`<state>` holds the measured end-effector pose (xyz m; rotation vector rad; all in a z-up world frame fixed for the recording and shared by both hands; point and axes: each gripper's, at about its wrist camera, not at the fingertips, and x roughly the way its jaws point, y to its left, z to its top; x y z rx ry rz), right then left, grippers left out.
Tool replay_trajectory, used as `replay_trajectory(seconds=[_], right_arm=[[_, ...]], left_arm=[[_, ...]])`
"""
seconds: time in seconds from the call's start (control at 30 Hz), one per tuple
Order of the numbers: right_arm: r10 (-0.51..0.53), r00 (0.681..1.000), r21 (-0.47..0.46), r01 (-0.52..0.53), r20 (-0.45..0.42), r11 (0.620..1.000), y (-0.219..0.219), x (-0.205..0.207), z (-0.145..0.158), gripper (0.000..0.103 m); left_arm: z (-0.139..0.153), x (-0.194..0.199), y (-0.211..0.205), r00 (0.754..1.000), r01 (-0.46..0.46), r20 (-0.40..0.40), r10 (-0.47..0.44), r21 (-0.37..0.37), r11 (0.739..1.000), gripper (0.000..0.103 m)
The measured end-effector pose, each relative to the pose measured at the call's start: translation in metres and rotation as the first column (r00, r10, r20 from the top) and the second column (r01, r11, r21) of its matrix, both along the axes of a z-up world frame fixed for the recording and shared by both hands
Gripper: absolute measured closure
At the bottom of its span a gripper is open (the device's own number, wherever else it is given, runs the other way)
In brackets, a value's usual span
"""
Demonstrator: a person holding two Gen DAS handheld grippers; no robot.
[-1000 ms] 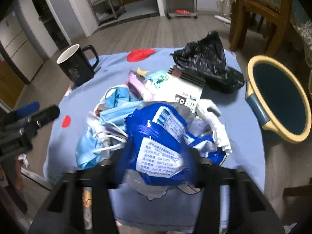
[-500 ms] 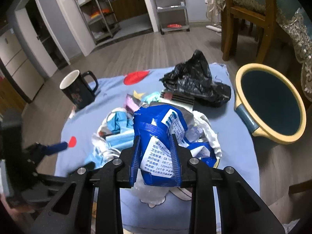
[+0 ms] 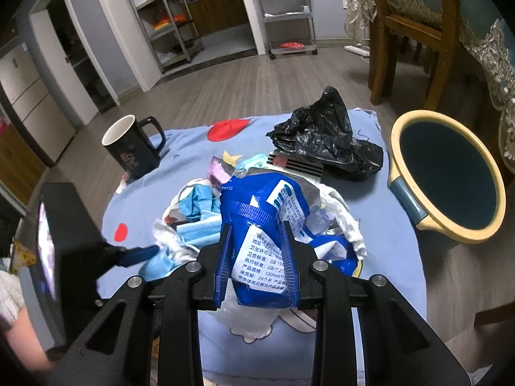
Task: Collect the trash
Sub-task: 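Grasp the blue snack wrapper with the right tool while the left tool grasps a blue mask, then carry both items over the wastebasket and open both tools to drop them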
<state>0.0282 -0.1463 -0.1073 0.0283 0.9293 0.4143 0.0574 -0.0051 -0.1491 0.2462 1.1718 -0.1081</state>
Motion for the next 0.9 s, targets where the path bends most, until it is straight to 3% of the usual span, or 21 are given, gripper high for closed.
replay_trajectory(seconds=[0.07, 0.3, 0.53, 0.7, 0.9], right_arm=[[0.000, 1.000, 0.003, 0.000, 0.005, 1.000, 0.000, 0.000, 0.001, 0.072], [-0.031, 0.999, 0.055, 0.029, 0.034, 0.998, -0.010, 0.000, 0.017, 0.072], [-0.082, 0.995, 0.166, 0.072, 0.057, 0.983, -0.034, 0.002, 0.043, 0.072], [-0.103, 0.991, 0.209, 0.083, 0.086, 0.974, -0.052, 0.007, 0.066, 0.072], [-0.153, 0.979, 0.272, 0.112, 0.133, 0.956, -0.088, 0.025, 0.091, 0.072]], left_arm=[[0.003, 0.000, 0.000, 1.000, 0.008, 0.009, -0.008, -0.004, 1.000, 0.077], [0.040, -0.011, 0.006, 0.995, -0.016, 0.094, 0.022, -0.069, 0.997, 0.082], [0.090, -0.021, 0.014, 0.974, -0.022, 0.214, 0.073, -0.230, 0.973, 0.083], [0.111, -0.017, 0.014, 0.958, -0.014, 0.274, 0.085, -0.252, 0.968, 0.083], [0.130, -0.009, -0.006, 0.944, 0.054, 0.328, 0.031, -0.247, 0.967, 0.083]])
